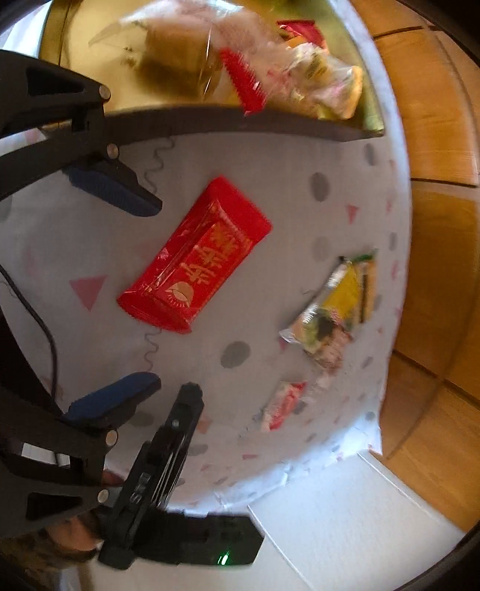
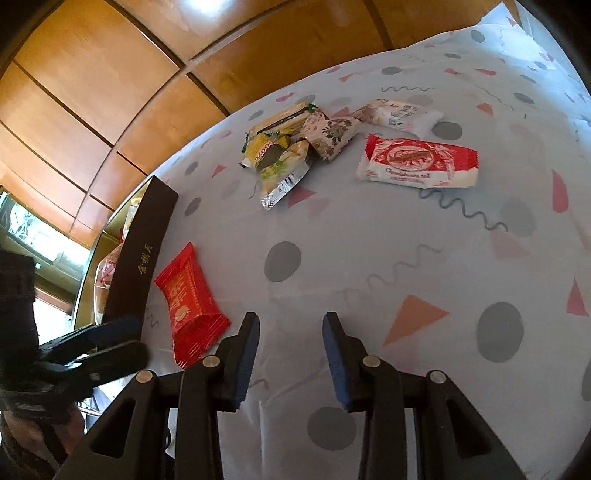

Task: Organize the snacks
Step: 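Lower the left gripper and grasp the large red packet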

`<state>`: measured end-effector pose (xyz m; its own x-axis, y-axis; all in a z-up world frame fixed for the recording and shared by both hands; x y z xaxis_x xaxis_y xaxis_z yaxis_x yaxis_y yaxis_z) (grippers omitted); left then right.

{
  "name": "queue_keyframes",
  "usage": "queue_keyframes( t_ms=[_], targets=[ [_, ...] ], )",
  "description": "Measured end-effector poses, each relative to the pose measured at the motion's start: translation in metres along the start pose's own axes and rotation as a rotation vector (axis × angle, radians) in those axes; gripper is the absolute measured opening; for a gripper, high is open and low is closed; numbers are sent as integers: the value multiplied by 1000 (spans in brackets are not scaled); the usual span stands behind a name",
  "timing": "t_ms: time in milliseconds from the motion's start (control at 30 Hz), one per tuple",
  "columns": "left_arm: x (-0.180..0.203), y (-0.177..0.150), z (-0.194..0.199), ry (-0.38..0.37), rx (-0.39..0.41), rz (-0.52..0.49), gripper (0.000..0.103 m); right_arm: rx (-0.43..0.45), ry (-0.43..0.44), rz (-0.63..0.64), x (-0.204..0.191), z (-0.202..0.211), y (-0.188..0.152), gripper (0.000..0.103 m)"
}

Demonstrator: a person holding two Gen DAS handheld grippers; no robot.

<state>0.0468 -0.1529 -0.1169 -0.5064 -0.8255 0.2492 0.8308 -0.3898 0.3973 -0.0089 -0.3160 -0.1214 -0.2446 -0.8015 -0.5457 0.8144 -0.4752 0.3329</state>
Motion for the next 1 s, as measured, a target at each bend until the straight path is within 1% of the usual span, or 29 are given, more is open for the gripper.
queue_keyframes(
  t_ms=[133, 267, 333, 433, 467, 567, 667, 733, 800, 867, 967, 1000],
  targets=[
    [3, 8, -13, 41, -17, -5, 103, 12, 22, -19, -2, -1, -1, 36],
    [-1, 18, -26, 115, -33, -17, 103, 20, 42, -31, 1, 2, -2, 36],
    [-2, 25, -32, 147, -41, -6, 103, 23, 53, -39, 3, 3, -2, 36],
    [1, 33, -35, 147, -44, -23, 103, 22, 66, -48, 5, 3, -2, 36],
    [5, 35, -35, 151, -46, -39, 103, 22, 68, -50, 4, 2, -2, 36],
    [17, 36, -35, 212, -26, -120, 103, 22, 75, -53, 5, 3, -2, 36],
    [14, 30, -30, 166, -36, -59, 103, 28, 81, -58, 7, 2, -1, 36],
    [13, 25, -27, 154, -37, -22, 103, 32, 83, -62, 7, 2, -1, 36],
    [14, 20, -28, 144, -46, -7, 103, 33, 83, -62, 7, 2, -1, 36],
    [14, 17, -36, 144, -66, 7, 103, 32, 81, -65, 8, 2, -1, 33],
    [10, 17, -49, 120, -85, 60, 103, 30, 103, -88, 10, 1, 0, 32],
    [7, 19, -53, 124, -84, 68, 103, 28, 106, -93, 10, 1, 1, 32]
  ],
)
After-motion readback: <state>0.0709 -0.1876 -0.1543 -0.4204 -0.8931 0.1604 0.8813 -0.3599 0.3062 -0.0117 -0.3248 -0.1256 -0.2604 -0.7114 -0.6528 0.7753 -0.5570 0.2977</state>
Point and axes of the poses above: each gripper's, at about its wrist camera, not at the fingertips, and z roughly against the way its jaws point, x to its right, y to its top, the point moved 6 cm from there along -z, roughly the way its jaws point, and after that the axes turned 4 degrees about -z, right-handed, at the moved point
